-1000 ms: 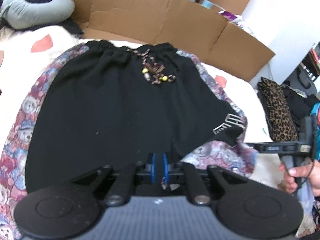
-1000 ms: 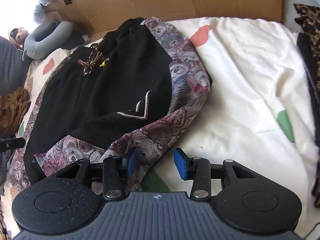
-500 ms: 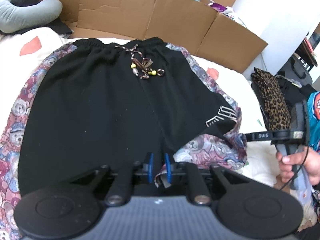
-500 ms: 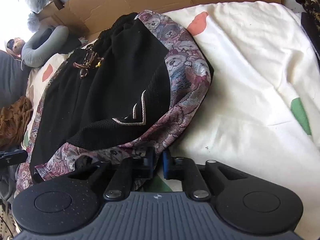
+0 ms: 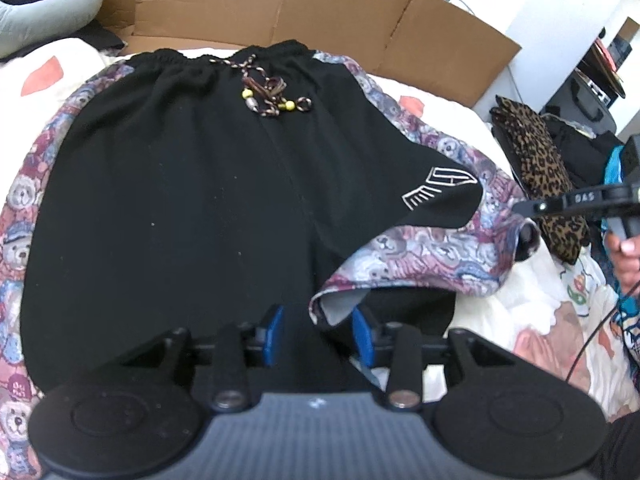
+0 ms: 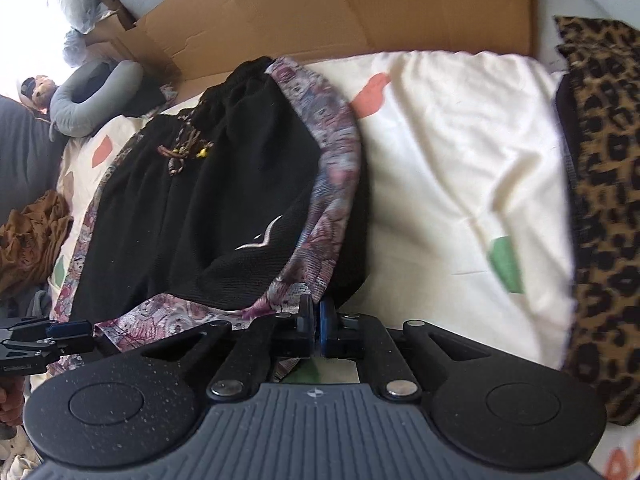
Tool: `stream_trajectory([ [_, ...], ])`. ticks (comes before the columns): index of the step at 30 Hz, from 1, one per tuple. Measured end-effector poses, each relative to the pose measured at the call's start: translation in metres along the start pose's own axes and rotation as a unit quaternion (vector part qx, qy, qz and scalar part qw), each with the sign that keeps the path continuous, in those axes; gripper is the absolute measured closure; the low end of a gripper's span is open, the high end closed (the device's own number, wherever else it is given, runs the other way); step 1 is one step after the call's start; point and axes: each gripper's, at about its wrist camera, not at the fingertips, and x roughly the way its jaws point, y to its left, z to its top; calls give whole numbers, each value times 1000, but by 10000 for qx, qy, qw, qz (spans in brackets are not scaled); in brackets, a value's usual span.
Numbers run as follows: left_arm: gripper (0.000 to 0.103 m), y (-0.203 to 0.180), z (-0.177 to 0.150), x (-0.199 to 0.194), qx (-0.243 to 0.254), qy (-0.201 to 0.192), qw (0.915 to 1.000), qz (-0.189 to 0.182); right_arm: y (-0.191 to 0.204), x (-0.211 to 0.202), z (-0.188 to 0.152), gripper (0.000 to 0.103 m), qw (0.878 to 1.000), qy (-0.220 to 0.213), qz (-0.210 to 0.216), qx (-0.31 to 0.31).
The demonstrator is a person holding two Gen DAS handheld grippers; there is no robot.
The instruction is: Fold clothes
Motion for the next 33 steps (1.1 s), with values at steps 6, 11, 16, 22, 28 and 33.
stream_trajectory([
  [6, 61, -6, -3, 8, 111, 118, 9999, -49, -16, -20, 2, 103, 9994, 25, -340, -69],
  [11, 61, -13, -6, 14, 220, 178, 9994, -176, -28, -25, 5, 103, 9974, 110, -712, -102],
  [16, 62, -23, -7, 20, 370, 253, 9984, -344, -48, -1, -3, 102, 9966, 278, -735, 233],
  [22, 65, -24, -8, 24, 329, 270, 9979, -482, -72, 3, -16, 94, 9935, 399, -419, 984],
  [28, 68, -23, -7, 24, 264, 218, 9983, -480, -83, 8, -37, 91, 9867, 625, -246, 1480],
  [33, 77, -18, -6, 26, 106, 202, 9988, -436, -80, 15, -47, 76, 9863, 697, -184, 1484],
])
